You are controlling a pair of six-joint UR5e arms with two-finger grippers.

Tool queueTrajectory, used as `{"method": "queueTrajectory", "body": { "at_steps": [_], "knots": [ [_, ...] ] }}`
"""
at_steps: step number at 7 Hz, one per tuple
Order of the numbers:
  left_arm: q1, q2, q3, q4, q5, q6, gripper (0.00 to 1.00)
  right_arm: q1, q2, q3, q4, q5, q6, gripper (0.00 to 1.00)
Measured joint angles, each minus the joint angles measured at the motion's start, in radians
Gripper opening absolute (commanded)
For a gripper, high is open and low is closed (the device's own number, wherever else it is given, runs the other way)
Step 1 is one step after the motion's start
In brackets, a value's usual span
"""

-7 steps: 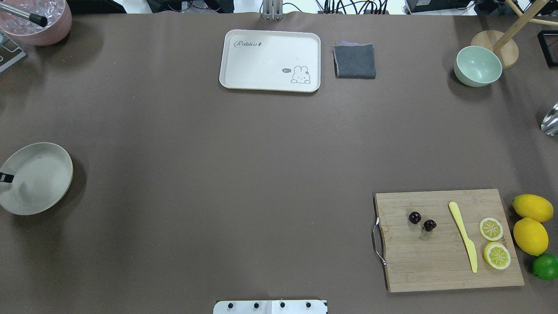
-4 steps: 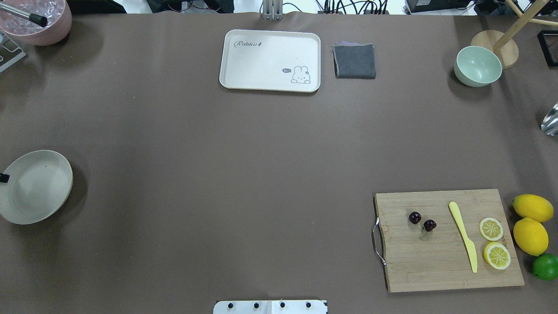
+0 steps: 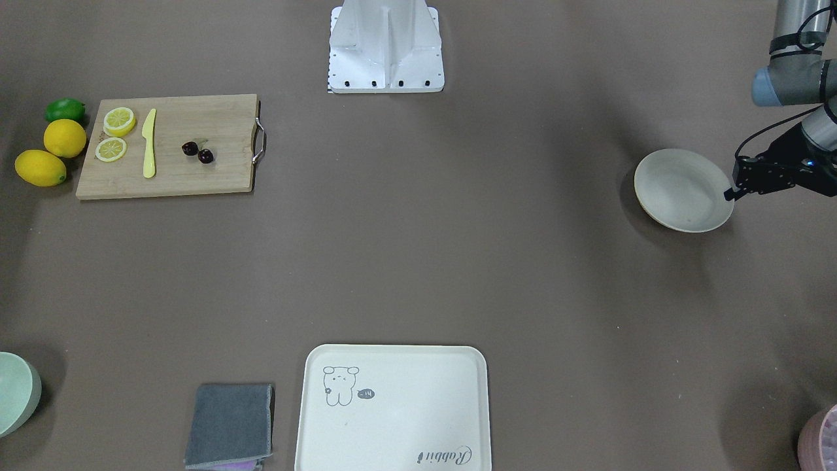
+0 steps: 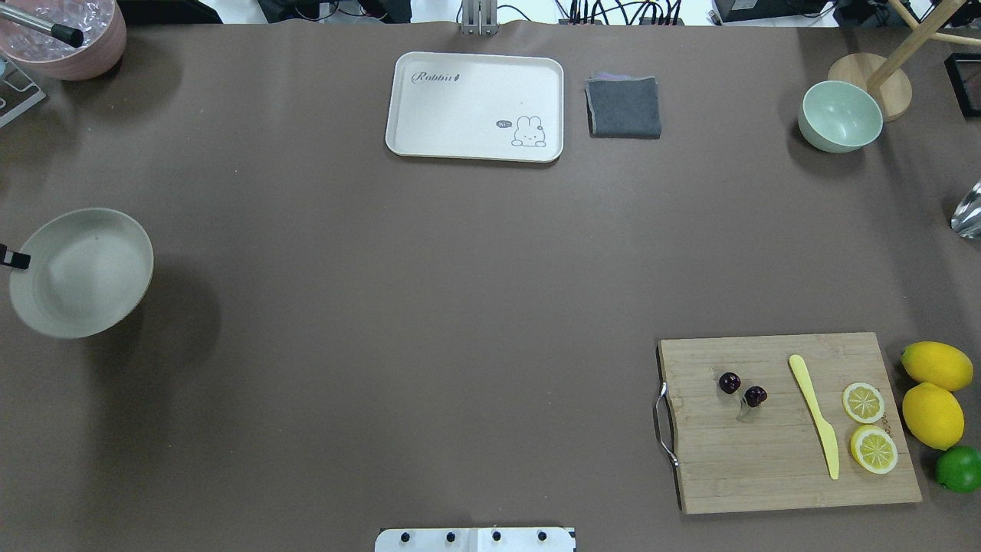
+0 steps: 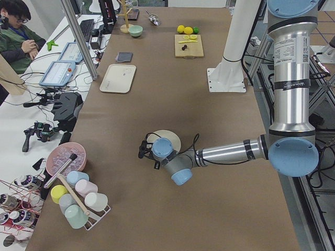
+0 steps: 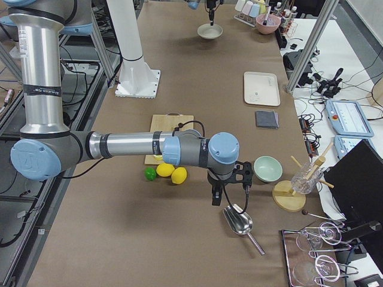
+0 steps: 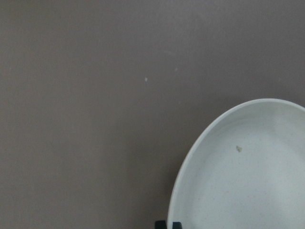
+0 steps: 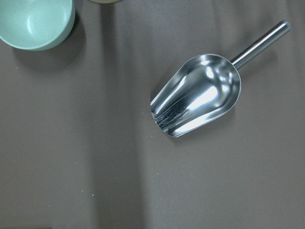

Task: Place red cherry on plate
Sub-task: 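Lift the white plate with the left gripper and carry it toward the table center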

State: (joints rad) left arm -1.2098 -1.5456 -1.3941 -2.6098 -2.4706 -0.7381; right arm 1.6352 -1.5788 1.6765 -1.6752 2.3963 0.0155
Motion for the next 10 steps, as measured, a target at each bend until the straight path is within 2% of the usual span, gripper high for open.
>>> {"method": "queueTrajectory", "body": {
  "at_steps": [1, 3, 5, 7, 9, 10],
  "knots": [
    [-0.012, -0.039, -0.054, 0.045, -0.007, -0.088, 0.0, 0.0, -0.002, 0.01, 0.0, 0.0, 0.0, 1.0],
    [0.034, -0.117, -0.15, 0.078, 0.036, -0.322, 0.0, -0.001, -0.001, 0.048, 0.002, 0.0, 0.0, 1.0],
    [0.147, -0.204, -0.253, 0.183, 0.154, -0.473, 0.0, -0.046, 0.033, 0.092, 0.002, 0.006, 0.037, 1.0],
    [0.33, -0.306, -0.377, 0.358, 0.361, -0.612, 0.0, -0.152, 0.084, 0.168, 0.003, 0.009, 0.191, 1.0],
    [0.57, -0.415, -0.4, 0.493, 0.632, -0.714, 0.0, -0.213, 0.124, 0.2, 0.003, 0.011, 0.281, 1.0],
    [0.677, -0.434, -0.397, 0.516, 0.749, -0.751, 0.0, -0.231, 0.132, 0.222, 0.003, 0.01, 0.306, 1.0]
  ]
}}
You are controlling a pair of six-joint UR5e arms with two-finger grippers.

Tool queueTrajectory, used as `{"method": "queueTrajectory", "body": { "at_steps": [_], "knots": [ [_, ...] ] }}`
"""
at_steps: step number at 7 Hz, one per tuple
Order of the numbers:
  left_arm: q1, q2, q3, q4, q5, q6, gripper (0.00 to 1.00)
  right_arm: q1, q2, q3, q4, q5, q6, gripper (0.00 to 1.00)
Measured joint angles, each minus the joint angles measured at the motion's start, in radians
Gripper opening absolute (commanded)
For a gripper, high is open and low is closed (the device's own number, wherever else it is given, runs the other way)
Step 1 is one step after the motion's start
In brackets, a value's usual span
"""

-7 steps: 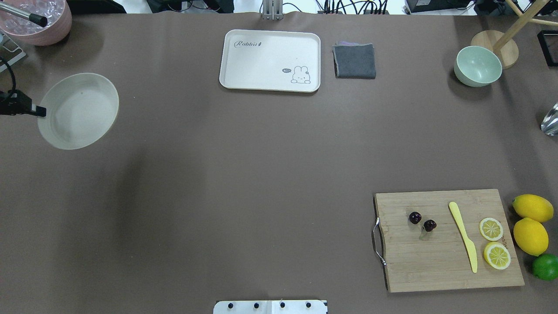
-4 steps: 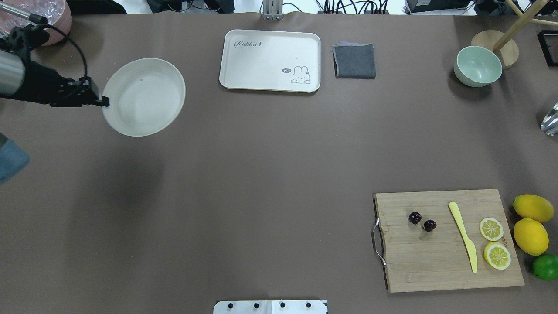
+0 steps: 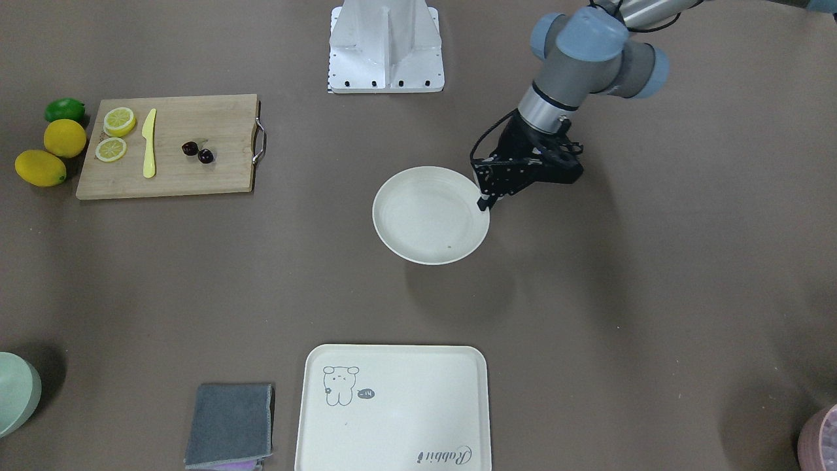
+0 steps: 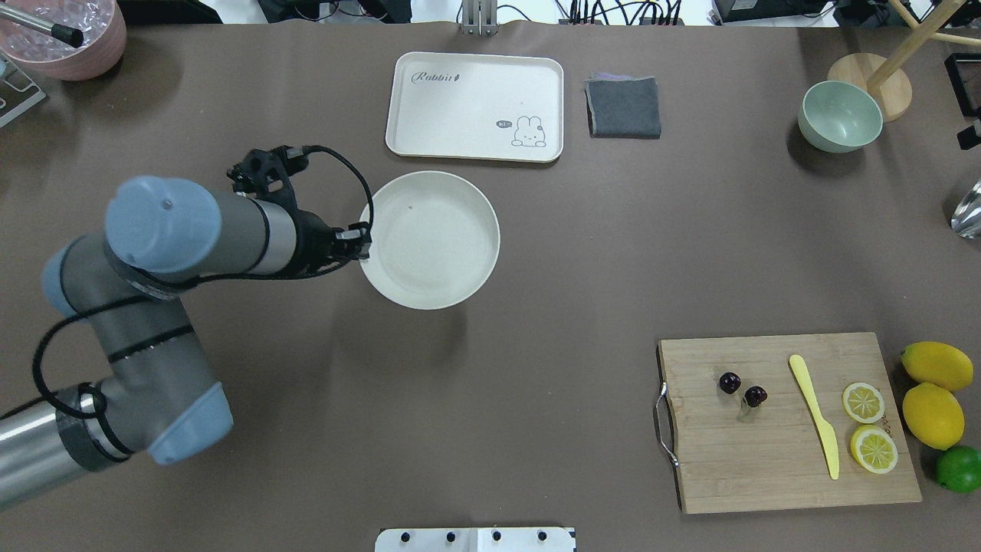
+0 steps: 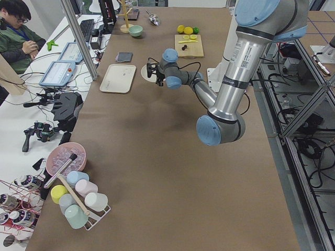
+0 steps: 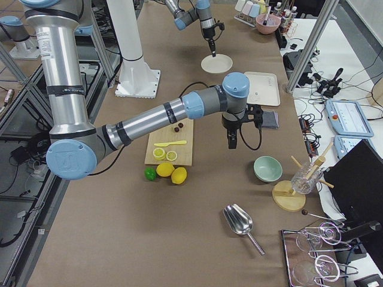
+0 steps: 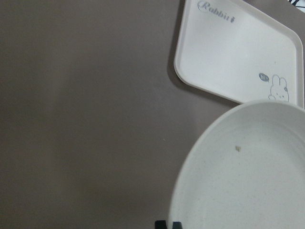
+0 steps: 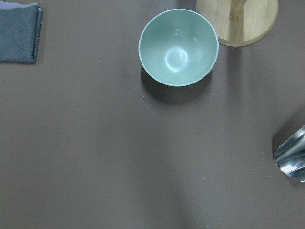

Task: Place red cherry on plate
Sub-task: 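Lift the white plate with the left gripper and carry it toward the table center, then release the plate with the left gripper while the right arm reaches toward the board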

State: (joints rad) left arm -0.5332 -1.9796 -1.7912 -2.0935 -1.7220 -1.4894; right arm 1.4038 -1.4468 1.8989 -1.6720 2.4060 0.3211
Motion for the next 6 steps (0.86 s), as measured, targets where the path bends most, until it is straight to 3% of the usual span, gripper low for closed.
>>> {"method": "queueTrajectory", "body": {
  "at_steps": [1, 3, 4, 5, 6],
  "knots": [
    [0.086, -0.006, 0.007, 0.008, 0.089, -0.032, 0.0, -0.027, 0.005, 0.029, 0.0, -0.002, 0.037, 1.0],
    [0.173, -0.017, 0.039, 0.012, 0.177, -0.07, 0.0, -0.112, 0.009, 0.079, 0.003, -0.005, 0.127, 1.0],
    [0.185, -0.03, 0.064, 0.013, 0.194, -0.074, 0.16, -0.148, 0.01, 0.088, 0.013, -0.009, 0.151, 1.0],
    [0.182, -0.042, 0.08, 0.014, 0.2, -0.075, 0.85, -0.175, 0.009, 0.091, 0.027, -0.013, 0.162, 1.0],
    [0.165, -0.053, 0.087, 0.014, 0.201, -0.076, 0.97, -0.2, 0.009, 0.093, 0.035, -0.015, 0.173, 1.0]
  ]
}}
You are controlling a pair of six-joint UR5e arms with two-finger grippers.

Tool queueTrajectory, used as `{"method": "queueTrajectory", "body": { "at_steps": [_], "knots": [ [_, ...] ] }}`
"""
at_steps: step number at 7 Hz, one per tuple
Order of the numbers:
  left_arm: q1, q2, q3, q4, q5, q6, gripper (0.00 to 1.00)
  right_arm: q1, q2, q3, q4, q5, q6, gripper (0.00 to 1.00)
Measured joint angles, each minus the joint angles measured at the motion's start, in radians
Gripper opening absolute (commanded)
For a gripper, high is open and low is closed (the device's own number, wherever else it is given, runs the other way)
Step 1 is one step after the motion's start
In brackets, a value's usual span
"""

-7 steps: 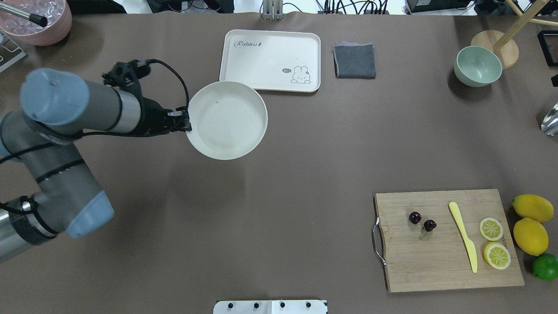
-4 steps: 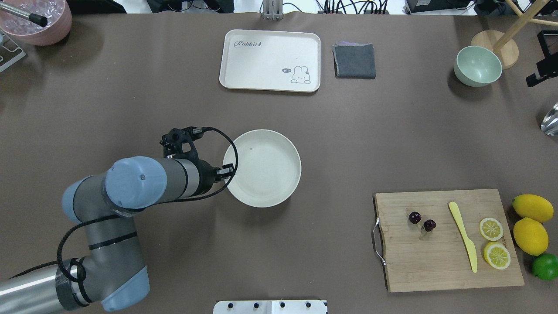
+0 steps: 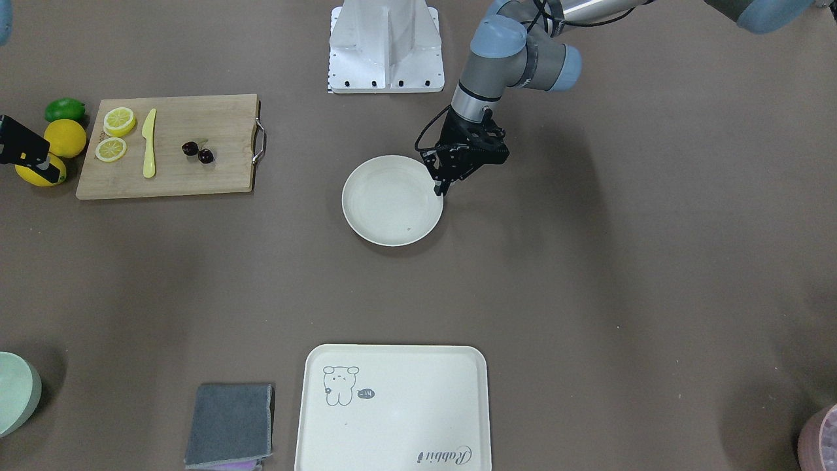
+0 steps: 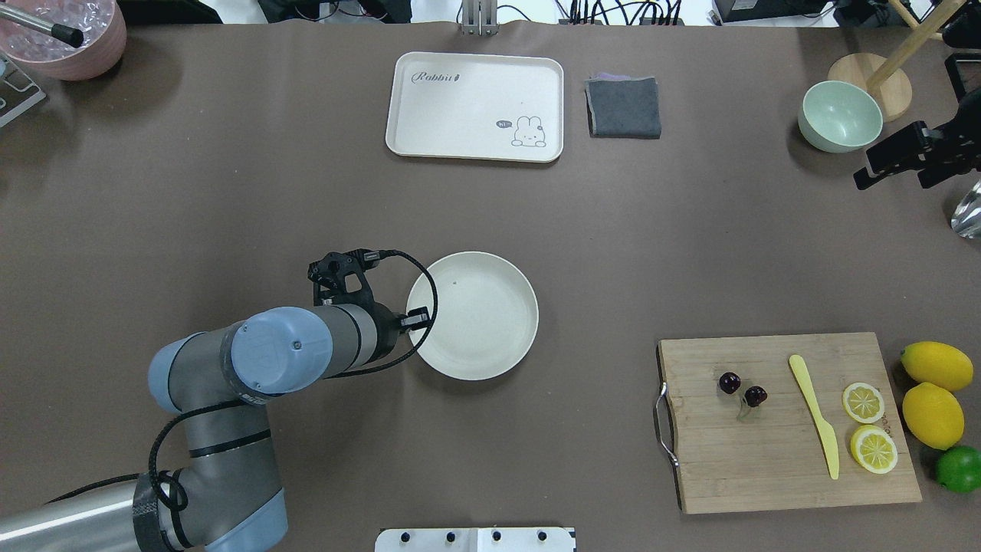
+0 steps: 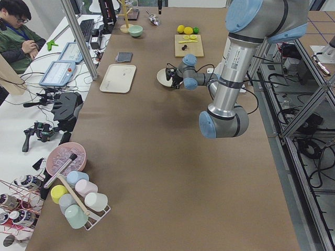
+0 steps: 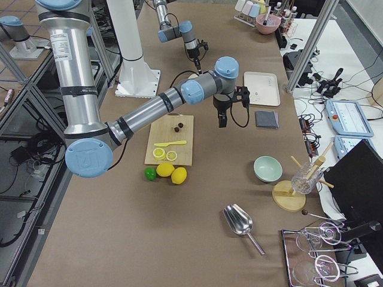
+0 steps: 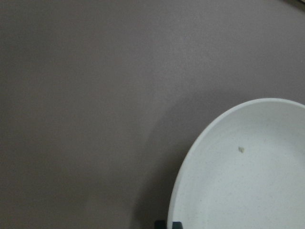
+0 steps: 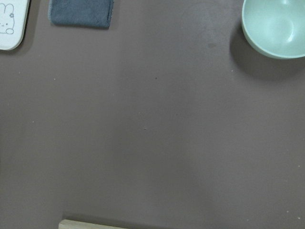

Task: Place red cherry on plate
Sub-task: 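Release the plate with the left gripper while the right arm reaches toward the board, then lower the right gripper over the two dark red cherries and grasp them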

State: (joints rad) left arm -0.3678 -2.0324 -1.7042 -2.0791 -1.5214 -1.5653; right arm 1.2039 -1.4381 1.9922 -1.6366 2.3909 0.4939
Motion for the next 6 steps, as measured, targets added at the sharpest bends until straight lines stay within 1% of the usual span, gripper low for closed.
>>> {"method": "queueTrajectory", "body": {
  "at_steps": [2, 3, 4, 5, 6],
  "knots": [
    [-0.059, -0.02, 0.001, 0.004, -0.013, 0.004, 0.98, -0.063, 0.0, 0.022, 0.006, -0.022, 0.058, 1.0],
    [-0.113, -0.044, 0.0, 0.029, -0.058, 0.008, 0.98, -0.111, -0.002, 0.042, 0.01, -0.048, 0.103, 1.0],
    [-0.174, -0.076, -0.001, 0.07, -0.127, 0.02, 0.98, -0.163, -0.011, 0.054, 0.04, -0.076, 0.134, 1.0],
    [-0.217, -0.095, -0.002, 0.098, -0.166, 0.059, 0.98, -0.222, -0.043, 0.058, 0.126, -0.11, 0.153, 1.0],
    [-0.241, -0.1, -0.002, 0.109, -0.165, 0.115, 0.98, -0.285, -0.094, 0.059, 0.237, -0.156, 0.166, 1.0]
  ]
}}
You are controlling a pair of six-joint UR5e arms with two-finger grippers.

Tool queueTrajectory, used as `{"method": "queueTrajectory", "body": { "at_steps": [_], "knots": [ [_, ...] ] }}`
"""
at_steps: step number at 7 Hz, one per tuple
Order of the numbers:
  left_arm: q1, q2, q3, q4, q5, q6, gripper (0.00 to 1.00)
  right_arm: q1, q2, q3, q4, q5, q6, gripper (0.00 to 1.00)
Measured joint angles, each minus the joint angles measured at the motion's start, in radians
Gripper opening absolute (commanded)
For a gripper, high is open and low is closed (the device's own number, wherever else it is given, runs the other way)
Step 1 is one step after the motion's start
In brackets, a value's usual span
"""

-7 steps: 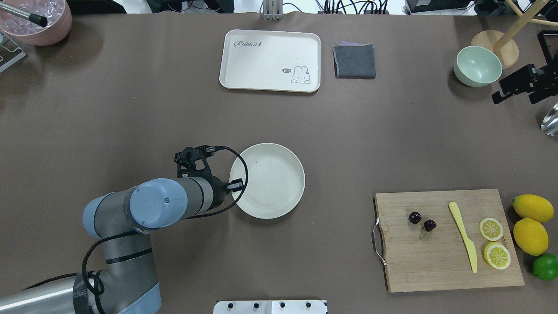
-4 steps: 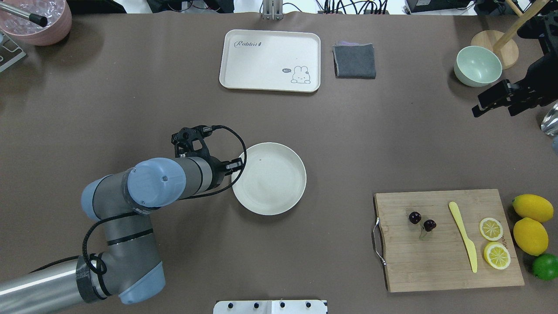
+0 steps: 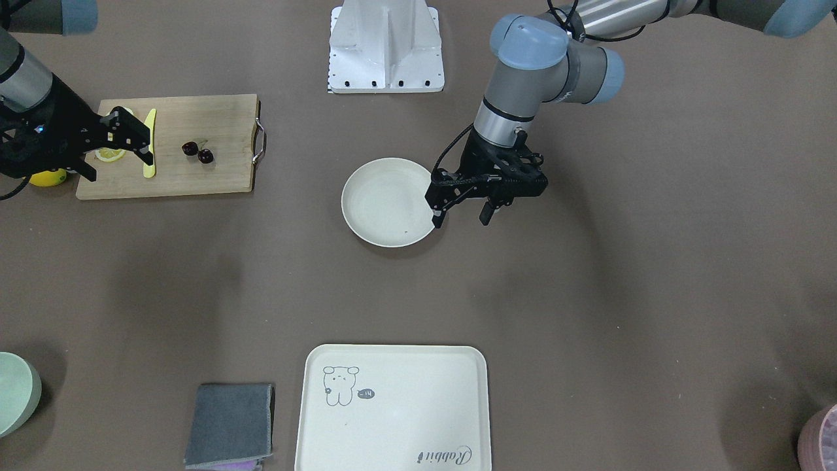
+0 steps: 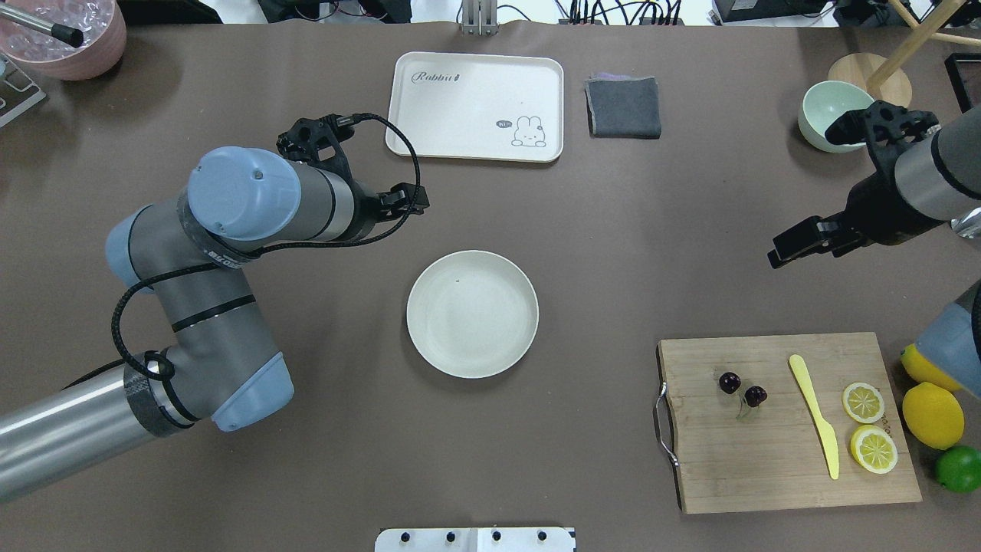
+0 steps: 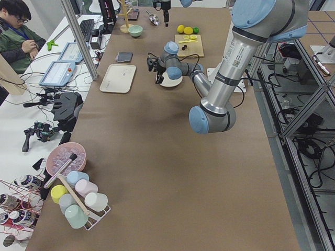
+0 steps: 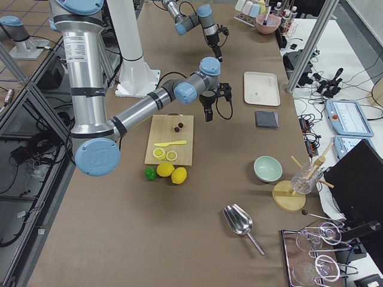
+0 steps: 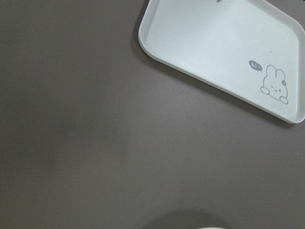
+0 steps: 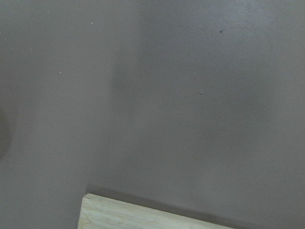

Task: Place red cherry on plate
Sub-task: 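Lower the right gripper over the two dark red cherries and grasp them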

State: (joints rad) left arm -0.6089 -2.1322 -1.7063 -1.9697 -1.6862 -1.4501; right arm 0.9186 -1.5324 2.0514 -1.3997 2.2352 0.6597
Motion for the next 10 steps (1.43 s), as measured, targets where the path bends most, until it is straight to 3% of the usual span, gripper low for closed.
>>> {"method": "queueTrajectory", "body": {
  "at_steps": [2, 5, 8, 9, 10],
  "knots": [
    [-0.016, 0.001, 0.004, 0.004, 0.061, 0.095, 0.98, -0.155, -0.065, 0.0, 0.15, -0.124, 0.04, 1.0],
    [-0.028, 0.001, 0.006, 0.005, 0.08, 0.147, 0.98, -0.394, -0.067, -0.003, 0.179, -0.326, 0.168, 1.0],
    [-0.027, 0.001, 0.009, 0.005, 0.082, 0.151, 0.98, -0.458, -0.075, -0.018, 0.18, -0.362, 0.216, 0.97],
    [-0.025, 0.001, 0.01, 0.005, 0.082, 0.151, 0.98, -0.46, -0.077, -0.024, 0.182, -0.363, 0.219, 0.93],
    [-0.023, 0.001, 0.01, 0.005, 0.082, 0.151, 0.98, -0.46, -0.078, -0.033, 0.188, -0.364, 0.22, 0.8]
  ]
}}
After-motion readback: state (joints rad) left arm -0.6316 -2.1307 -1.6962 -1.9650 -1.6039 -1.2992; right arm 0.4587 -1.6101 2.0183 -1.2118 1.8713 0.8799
